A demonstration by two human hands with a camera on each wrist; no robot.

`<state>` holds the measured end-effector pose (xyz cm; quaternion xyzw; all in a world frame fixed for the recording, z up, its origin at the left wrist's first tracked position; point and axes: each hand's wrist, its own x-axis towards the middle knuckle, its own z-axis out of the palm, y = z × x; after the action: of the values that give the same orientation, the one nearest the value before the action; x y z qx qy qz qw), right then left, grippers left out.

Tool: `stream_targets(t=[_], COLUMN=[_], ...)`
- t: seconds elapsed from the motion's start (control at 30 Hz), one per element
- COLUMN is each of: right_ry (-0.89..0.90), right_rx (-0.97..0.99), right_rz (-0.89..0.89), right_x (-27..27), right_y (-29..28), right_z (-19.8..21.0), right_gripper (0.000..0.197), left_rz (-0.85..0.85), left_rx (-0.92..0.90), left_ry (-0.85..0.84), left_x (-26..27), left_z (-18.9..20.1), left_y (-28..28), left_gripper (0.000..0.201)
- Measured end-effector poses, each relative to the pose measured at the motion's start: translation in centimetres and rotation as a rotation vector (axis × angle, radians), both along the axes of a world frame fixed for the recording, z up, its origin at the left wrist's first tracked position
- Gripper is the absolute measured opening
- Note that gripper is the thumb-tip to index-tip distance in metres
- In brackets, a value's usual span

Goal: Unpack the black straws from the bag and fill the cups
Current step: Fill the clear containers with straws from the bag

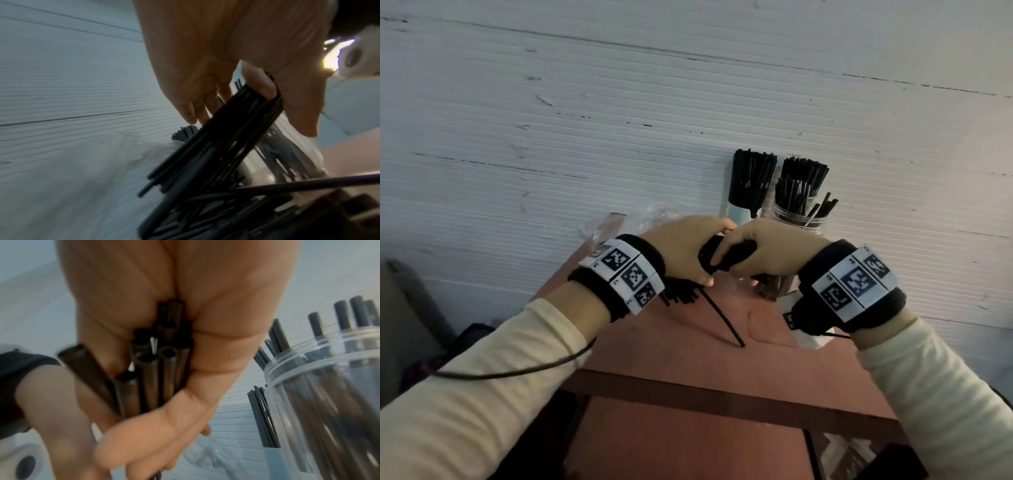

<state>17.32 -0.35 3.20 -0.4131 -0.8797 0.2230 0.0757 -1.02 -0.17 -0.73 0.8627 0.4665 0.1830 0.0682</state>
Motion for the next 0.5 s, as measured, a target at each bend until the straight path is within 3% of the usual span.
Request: stream_targets(t=[0.23,0.5], right_ry=[0.05,0.273], right_rx=[0.033,0.109], right_rz=[-0.028,-0.118], right_x=[1.2,2.0], right_y=[-0.6,-0.7], right_z=[-2.2,-3.9], right_gripper=[0.03,0.053], left_rz=[0.057,0.176], left_rx=[-0.033,-0.078], left_ry=[0.085,0.023], left_x=[3.3,2.1], left_z=[-1.1,-2.5], left_y=[0.5,1.9], left_gripper=[0.045,0.008])
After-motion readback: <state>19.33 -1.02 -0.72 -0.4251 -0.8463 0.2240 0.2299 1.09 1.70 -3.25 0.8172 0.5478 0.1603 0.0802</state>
